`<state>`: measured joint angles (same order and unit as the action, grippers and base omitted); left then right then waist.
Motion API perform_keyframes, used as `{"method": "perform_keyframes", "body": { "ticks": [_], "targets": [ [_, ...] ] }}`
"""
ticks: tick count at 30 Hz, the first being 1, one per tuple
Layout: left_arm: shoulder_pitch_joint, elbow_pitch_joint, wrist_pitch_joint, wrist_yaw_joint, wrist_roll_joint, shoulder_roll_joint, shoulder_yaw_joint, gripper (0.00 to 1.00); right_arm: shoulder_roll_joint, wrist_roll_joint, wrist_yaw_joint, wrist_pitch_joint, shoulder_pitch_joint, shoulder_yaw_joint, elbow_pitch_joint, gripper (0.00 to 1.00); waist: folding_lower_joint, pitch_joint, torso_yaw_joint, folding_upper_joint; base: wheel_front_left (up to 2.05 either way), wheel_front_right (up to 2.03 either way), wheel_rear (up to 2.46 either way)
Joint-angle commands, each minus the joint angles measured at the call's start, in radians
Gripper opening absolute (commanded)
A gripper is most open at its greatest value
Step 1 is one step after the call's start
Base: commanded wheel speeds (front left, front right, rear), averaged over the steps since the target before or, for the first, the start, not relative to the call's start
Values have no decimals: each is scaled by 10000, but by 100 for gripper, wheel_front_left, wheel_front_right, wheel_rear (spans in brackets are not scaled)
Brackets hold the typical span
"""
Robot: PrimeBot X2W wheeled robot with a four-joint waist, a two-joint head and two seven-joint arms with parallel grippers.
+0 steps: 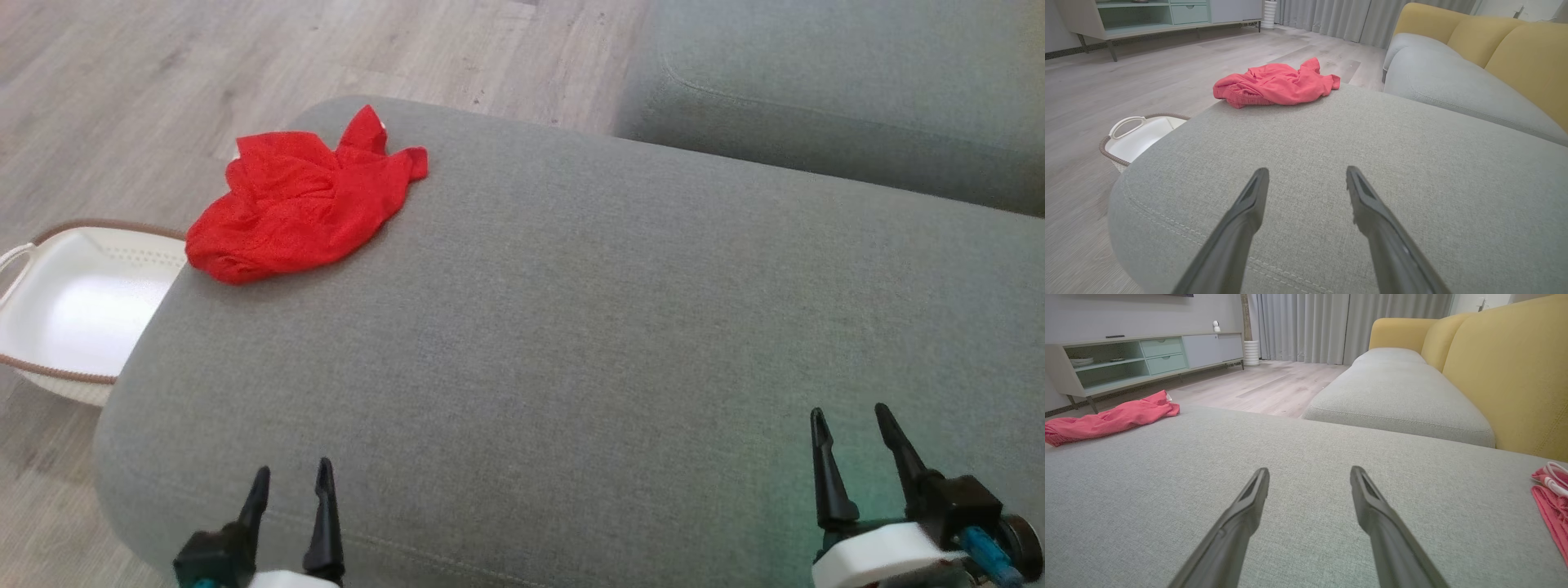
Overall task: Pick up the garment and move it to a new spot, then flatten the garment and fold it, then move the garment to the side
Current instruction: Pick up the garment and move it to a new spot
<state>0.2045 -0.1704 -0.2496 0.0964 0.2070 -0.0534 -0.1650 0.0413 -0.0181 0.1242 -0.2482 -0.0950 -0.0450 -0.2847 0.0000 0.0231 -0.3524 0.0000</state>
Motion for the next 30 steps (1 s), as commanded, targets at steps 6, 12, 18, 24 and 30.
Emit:
{"method": "perform_keyframes", "body": {
  "ticks": [6, 12, 18, 24, 30],
  "targets": [
    [-747, 505, -122, 32, 152, 32, 698, 100, 89, 144, 65, -135, 480, 77, 377, 100, 0, -648, 419, 0, 0, 0, 0],
    [-2139, 208, -122, -131, 355, -150, 1475, 100, 89, 599, 65, -135, 907, -142, 623, 100, 0, -1904, 662, 0, 0, 0, 0],
    [-4697, -1032, 553, -133, 736, -826, 2061, 100, 89, 1333, 65, -125, 1455, -355, 964, 100, 0, -3455, 665, 0, 0, 0, 0],
    [-7461, -2892, 1469, -28, 877, -1447, 2269, 100, 271, 1966, 65, 250, 1830, -418, 1710, 100, 0, -4854, 559, 0, 0, 0, 0],
    [-9198, -5171, 2258, 76, 923, -1737, 2232, 100, 676, 1965, 65, 617, 1800, -396, 2413, 100, 0, -5499, 623, 0, 0, 0, 0]
  ]
}}
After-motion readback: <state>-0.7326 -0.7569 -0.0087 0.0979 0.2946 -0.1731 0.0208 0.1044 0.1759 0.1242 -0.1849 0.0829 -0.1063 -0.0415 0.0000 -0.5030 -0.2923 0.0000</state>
